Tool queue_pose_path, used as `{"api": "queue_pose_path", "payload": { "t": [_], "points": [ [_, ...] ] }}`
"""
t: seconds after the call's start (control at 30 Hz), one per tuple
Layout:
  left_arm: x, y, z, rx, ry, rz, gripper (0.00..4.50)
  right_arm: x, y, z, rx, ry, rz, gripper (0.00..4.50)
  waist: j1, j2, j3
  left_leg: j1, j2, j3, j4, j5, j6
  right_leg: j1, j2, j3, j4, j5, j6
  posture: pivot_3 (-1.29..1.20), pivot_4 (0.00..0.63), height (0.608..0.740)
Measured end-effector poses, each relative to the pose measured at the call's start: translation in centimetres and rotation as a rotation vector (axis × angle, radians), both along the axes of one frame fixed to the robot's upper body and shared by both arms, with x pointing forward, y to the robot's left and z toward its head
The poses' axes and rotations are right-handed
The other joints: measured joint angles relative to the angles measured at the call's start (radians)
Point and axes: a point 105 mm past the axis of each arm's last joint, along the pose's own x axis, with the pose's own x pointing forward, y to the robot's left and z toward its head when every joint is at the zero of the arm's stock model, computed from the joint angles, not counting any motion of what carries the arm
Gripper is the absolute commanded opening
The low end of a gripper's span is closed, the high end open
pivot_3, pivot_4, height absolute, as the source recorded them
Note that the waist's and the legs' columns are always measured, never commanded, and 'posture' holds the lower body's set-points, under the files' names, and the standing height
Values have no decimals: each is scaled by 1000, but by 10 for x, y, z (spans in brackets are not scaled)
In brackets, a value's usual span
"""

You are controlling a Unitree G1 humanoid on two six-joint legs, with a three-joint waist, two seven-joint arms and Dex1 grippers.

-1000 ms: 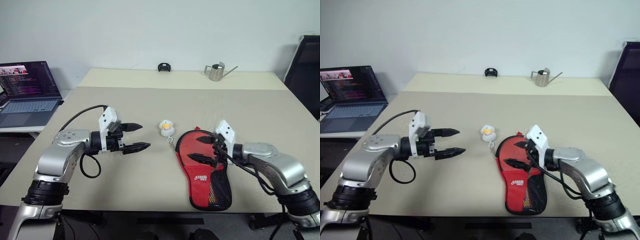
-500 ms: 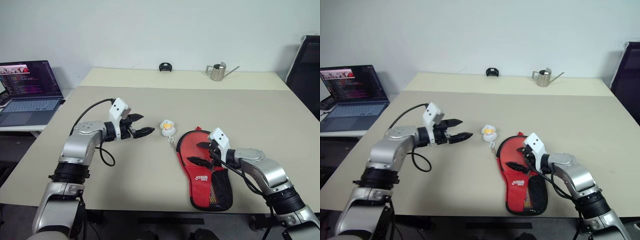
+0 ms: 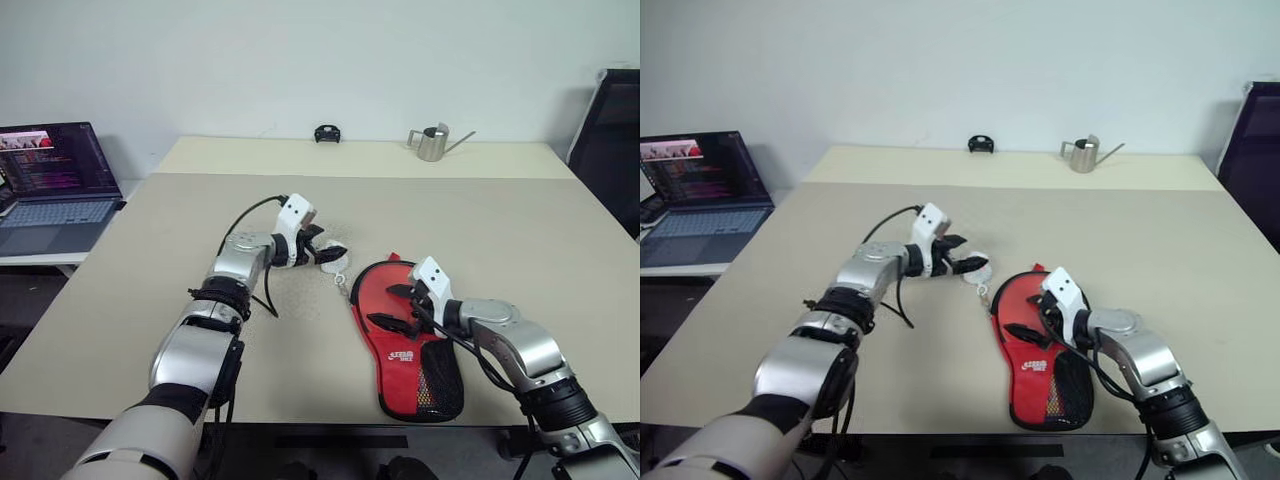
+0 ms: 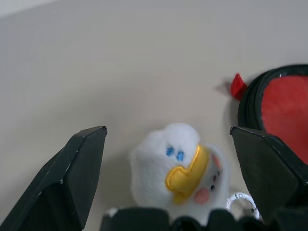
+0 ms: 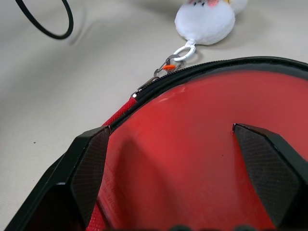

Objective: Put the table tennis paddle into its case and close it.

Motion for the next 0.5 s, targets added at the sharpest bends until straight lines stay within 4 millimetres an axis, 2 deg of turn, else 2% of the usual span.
{"api": "queue_pose_path", "payload": {
  "t": [0.2, 0.37, 0.47, 0.5],
  "points": [
    [-4, 3, -24, 27, 88, 15, 4500, 0, 0, -1, -2, -7, -17, 4460, 2, 0, 0, 0, 0, 0, 1, 0, 0, 0, 0, 0, 1, 0, 0, 0, 150, 740],
    [-5, 1, -29, 26, 105, 26, 4500, 0, 0, -1, 7, -9, -32, 4460, 3, 0, 0, 0, 0, 0, 1, 0, 0, 0, 0, 0, 2, 0, 0, 0, 150, 740],
    [-4, -2, -30, 8, 107, 38, 3920, 0, -1, -2, 8, -10, -37, 4500, 3, -1, 0, 0, -1, 0, 1, 0, 0, 0, 0, 0, 2, 0, 0, 0, 150, 740],
    [-4, -4, -30, 2, 108, 41, 3580, 0, -1, -2, 7, -10, -38, 4500, 3, -1, 0, 0, -1, 0, 1, 0, 0, 0, 0, 0, 2, 0, 0, 0, 150, 740]
  ]
}}
